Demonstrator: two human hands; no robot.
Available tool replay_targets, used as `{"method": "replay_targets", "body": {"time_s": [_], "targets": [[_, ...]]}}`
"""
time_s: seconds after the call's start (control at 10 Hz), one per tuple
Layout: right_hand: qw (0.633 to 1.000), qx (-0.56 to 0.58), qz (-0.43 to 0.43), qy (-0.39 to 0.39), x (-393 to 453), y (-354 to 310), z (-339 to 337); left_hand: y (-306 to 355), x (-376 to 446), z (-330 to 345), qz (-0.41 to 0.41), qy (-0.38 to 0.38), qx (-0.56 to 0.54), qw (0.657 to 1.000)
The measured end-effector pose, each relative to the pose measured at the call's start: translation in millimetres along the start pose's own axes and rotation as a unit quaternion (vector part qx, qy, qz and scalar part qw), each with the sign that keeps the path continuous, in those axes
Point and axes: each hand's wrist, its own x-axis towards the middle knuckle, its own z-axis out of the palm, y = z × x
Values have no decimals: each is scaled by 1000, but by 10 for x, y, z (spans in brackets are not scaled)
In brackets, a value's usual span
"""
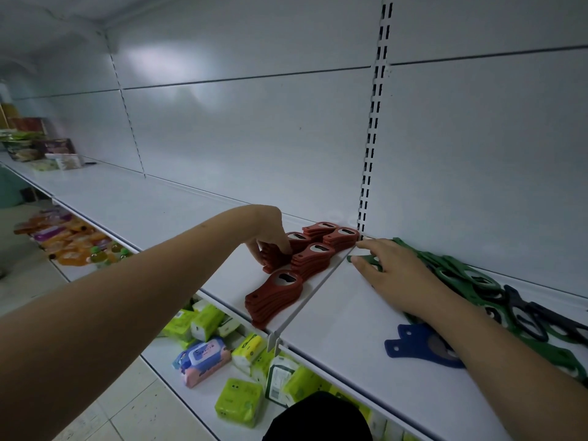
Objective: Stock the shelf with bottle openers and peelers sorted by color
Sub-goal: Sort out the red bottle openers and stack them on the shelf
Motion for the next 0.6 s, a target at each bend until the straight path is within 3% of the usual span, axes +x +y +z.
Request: {"method": "replay_targets", "body": {"time_s": [0.2,0.6], "targets": [[1000,3,2,-1,-9,2,-8,65,-12,-22,7,50,62,997],[1000,10,8,-2,-14,17,-2,-40,-142,-141,27,81,77,993]]}}
